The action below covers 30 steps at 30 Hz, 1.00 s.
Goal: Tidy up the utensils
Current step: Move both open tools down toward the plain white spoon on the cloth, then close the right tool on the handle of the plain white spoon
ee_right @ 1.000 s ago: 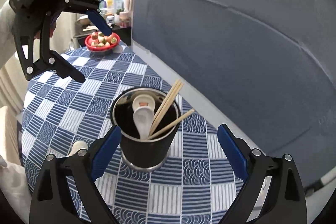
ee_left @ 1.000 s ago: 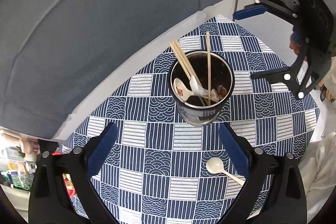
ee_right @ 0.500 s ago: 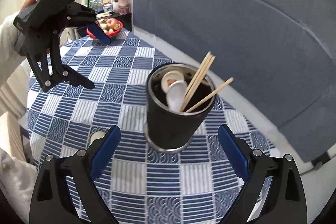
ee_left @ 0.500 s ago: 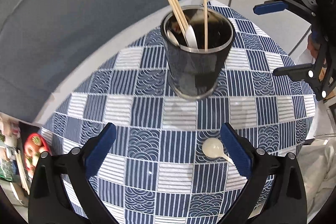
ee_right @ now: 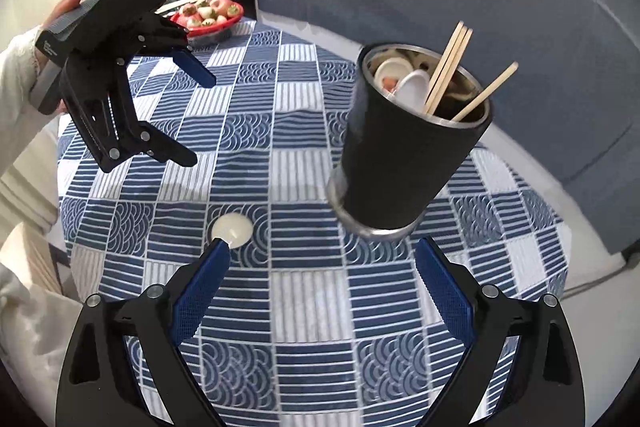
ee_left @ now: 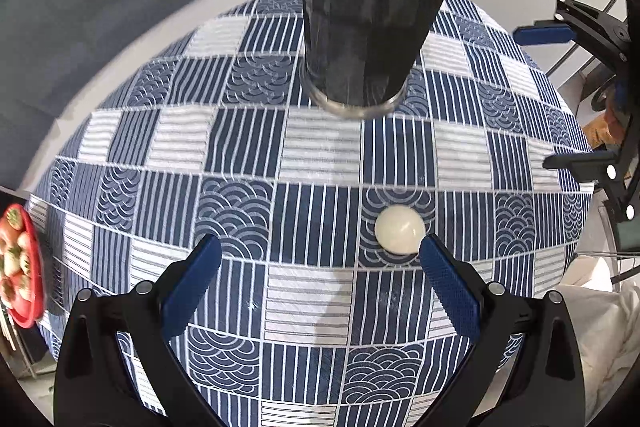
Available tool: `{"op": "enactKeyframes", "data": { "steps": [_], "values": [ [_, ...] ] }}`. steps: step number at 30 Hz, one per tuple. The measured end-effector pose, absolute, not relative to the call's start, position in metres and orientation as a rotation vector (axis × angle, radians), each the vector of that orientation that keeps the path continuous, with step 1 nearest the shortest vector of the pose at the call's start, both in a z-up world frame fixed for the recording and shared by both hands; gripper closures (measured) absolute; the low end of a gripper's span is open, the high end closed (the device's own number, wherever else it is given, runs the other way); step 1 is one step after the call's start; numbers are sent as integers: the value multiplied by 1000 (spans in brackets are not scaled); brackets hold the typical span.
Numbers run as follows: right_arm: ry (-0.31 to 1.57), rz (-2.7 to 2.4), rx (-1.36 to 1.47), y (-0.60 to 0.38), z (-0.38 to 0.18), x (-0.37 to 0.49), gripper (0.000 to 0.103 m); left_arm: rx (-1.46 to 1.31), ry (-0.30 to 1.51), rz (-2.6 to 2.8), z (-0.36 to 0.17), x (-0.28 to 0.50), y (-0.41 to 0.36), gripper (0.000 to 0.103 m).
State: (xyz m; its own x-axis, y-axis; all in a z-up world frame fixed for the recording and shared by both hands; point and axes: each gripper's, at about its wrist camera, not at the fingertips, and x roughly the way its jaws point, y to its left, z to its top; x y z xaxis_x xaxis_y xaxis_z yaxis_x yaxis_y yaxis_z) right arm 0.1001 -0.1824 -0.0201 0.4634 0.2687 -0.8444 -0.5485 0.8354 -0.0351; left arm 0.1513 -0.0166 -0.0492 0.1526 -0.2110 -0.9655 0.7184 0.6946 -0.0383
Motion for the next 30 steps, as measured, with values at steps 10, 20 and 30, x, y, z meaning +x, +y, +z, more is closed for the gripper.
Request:
{"op": "enactKeyframes", "data": {
  "steps": [10,20,30],
  "values": [
    [1045,514,-309,-155,-56,69,13,476,1339,-738,-89,149,-8,6],
    [1107,469,-263,-138,-93,41,13,426,1380,-713,-107,155,-14,6],
    [1075,386,-231,-119,-117,17,13,327,1401,-674,-128,149,-29,6]
  ]
}}
